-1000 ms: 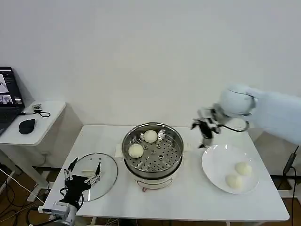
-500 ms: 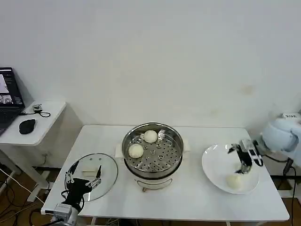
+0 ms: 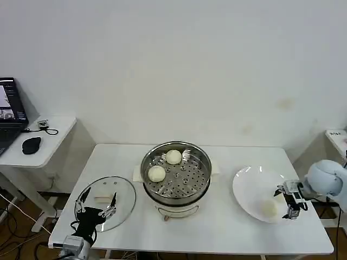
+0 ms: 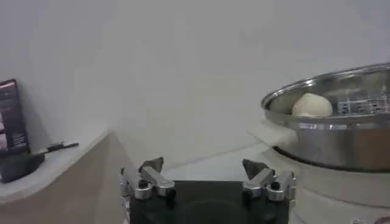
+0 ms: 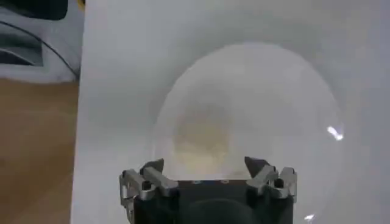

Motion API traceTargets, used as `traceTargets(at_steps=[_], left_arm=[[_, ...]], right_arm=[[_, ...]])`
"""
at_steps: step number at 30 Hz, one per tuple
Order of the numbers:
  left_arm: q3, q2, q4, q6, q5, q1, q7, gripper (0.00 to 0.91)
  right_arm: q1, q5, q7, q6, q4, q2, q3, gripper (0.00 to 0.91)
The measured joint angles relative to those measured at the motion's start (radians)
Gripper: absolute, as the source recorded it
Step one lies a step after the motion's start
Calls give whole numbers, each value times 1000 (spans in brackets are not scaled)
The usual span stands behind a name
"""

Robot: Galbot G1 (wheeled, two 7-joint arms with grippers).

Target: Take steamed baozi put them in steamer then cover it.

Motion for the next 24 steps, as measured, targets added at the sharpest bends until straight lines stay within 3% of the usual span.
traceTargets(at_steps=[12, 24], left_arm=[[-8, -2, 2, 0, 2, 1, 0, 907], [-7, -6, 2, -1, 3, 1, -1, 907]], right_arm=[[-67, -25, 7, -4, -75, 70, 54, 867], [-84, -27, -1, -18, -94, 92, 79, 695]])
